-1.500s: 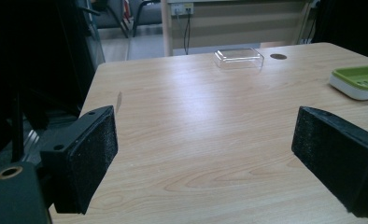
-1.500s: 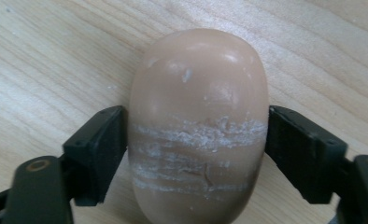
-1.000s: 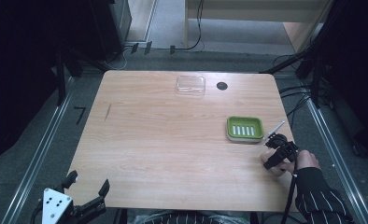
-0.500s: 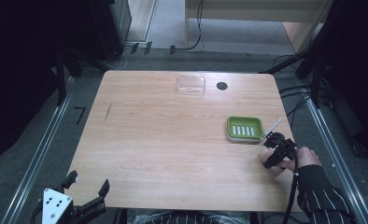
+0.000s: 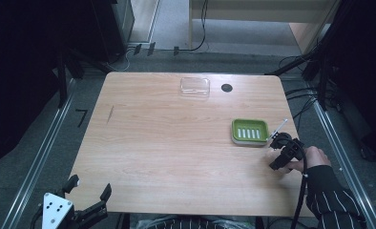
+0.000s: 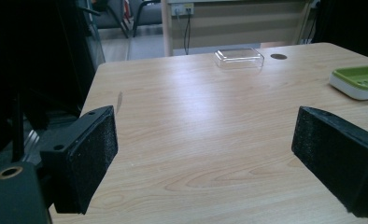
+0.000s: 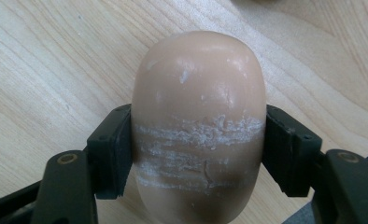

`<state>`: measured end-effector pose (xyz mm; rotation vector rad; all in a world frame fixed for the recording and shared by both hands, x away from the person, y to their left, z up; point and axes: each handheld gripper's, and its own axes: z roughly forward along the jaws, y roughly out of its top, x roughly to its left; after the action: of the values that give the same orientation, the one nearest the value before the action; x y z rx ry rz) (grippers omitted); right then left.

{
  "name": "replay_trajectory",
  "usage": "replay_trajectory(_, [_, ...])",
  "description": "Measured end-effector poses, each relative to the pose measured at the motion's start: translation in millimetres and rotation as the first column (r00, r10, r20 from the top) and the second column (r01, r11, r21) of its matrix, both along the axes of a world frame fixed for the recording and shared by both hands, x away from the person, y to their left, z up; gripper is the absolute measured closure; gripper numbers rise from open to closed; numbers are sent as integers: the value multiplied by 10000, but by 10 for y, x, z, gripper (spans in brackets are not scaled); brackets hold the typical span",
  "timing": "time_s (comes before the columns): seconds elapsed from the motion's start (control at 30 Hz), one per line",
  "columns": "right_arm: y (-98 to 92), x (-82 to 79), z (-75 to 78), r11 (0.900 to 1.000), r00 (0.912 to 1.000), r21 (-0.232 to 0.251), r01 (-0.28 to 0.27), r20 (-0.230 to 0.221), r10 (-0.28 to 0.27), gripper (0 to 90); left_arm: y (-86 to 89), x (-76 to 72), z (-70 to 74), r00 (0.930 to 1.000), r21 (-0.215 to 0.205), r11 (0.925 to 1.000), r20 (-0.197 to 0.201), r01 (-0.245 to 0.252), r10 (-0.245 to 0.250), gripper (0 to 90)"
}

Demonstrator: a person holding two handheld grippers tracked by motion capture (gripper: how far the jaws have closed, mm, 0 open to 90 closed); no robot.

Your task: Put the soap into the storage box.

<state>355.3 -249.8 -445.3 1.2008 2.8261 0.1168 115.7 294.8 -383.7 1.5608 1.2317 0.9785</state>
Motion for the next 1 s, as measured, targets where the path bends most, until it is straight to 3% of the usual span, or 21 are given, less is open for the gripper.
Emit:
replay_trajectory(0.43, [72, 29, 116, 9981, 9978, -26, -614, 248, 614, 338, 3, 0, 0, 10000, -13, 10000, -17, -12, 12, 72])
replay_trajectory(1.0, [228, 103, 276, 9907, 9888, -127, -1357, 610, 1362, 338, 4, -7, -1, 10000, -32, 10000, -19, -56, 55, 72])
